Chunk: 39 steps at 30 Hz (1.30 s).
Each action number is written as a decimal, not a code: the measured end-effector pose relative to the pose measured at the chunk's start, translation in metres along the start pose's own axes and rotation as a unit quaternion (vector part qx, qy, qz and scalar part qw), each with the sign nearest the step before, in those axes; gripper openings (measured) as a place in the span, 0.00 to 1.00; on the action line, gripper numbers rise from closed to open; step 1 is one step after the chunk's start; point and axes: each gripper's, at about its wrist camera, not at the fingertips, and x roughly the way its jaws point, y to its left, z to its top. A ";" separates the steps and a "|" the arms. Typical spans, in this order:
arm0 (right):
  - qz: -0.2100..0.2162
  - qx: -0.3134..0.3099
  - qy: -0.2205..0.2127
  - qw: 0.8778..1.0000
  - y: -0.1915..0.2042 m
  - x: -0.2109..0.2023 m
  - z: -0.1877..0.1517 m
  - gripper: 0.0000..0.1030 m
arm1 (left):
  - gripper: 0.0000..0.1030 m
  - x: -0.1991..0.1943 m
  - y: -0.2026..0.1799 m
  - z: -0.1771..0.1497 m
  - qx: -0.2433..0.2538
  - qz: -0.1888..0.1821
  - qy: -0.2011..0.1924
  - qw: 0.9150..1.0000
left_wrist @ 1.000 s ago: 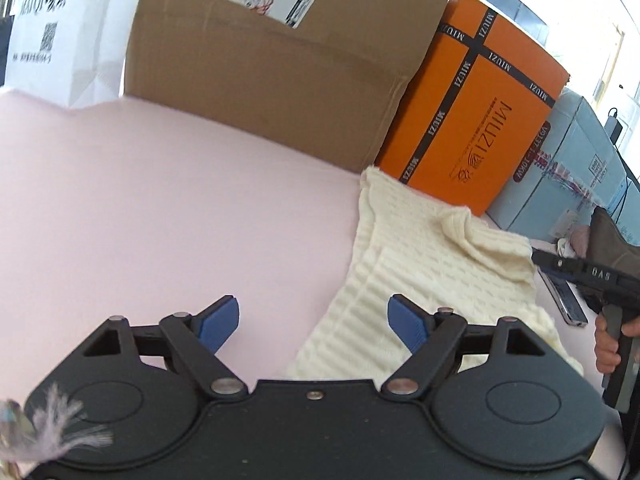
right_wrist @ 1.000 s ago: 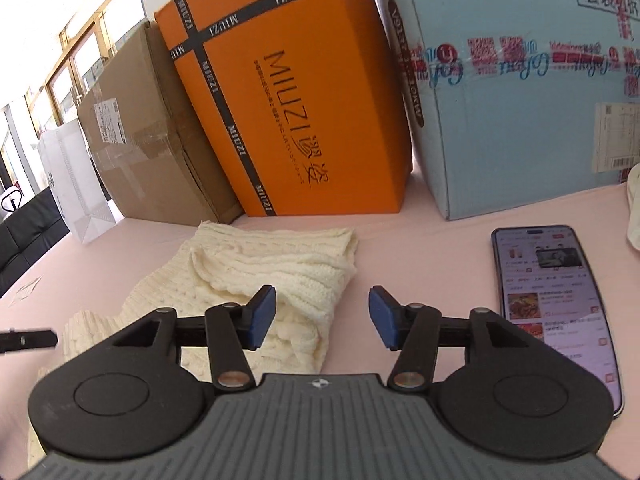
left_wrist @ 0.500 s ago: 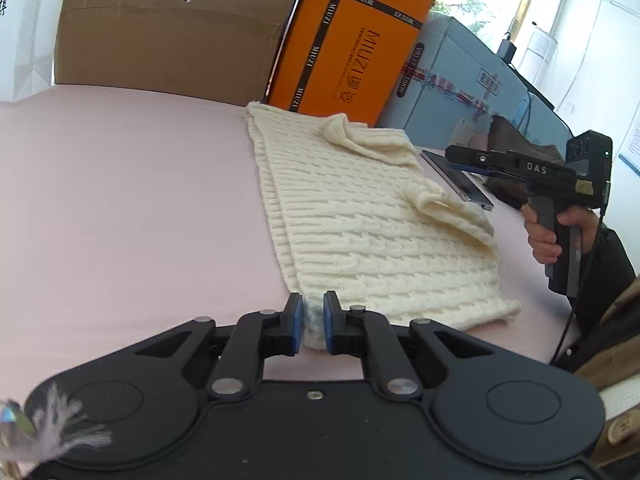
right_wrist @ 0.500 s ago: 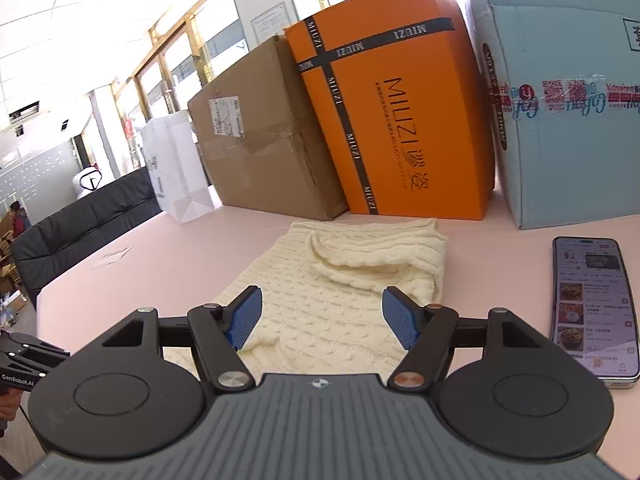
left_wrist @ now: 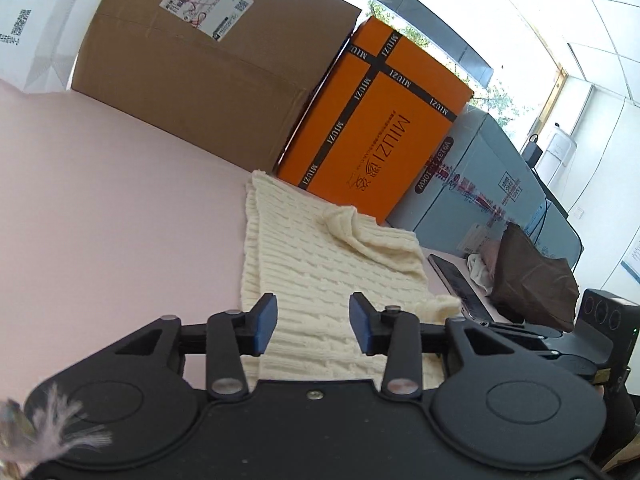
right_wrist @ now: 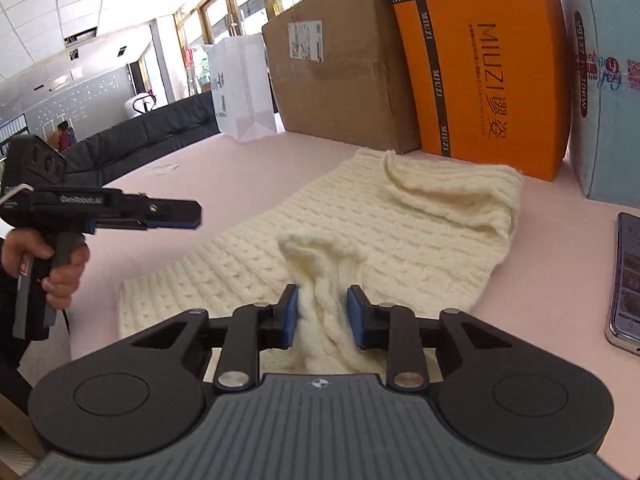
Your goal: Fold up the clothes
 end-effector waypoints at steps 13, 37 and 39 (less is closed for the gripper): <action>0.138 -0.104 -0.033 0.984 0.016 0.003 0.031 0.83 | 0.82 0.011 0.009 -0.014 -0.002 -0.006 0.003 1.000; 0.062 -0.076 -0.098 0.990 -0.041 -0.011 0.063 1.00 | 1.00 -0.075 -0.025 -0.024 0.387 0.016 -0.023 0.922; 0.077 -0.081 -0.086 0.990 -0.036 -0.023 0.052 1.00 | 1.00 -0.081 -0.030 -0.030 0.437 0.009 -0.004 0.900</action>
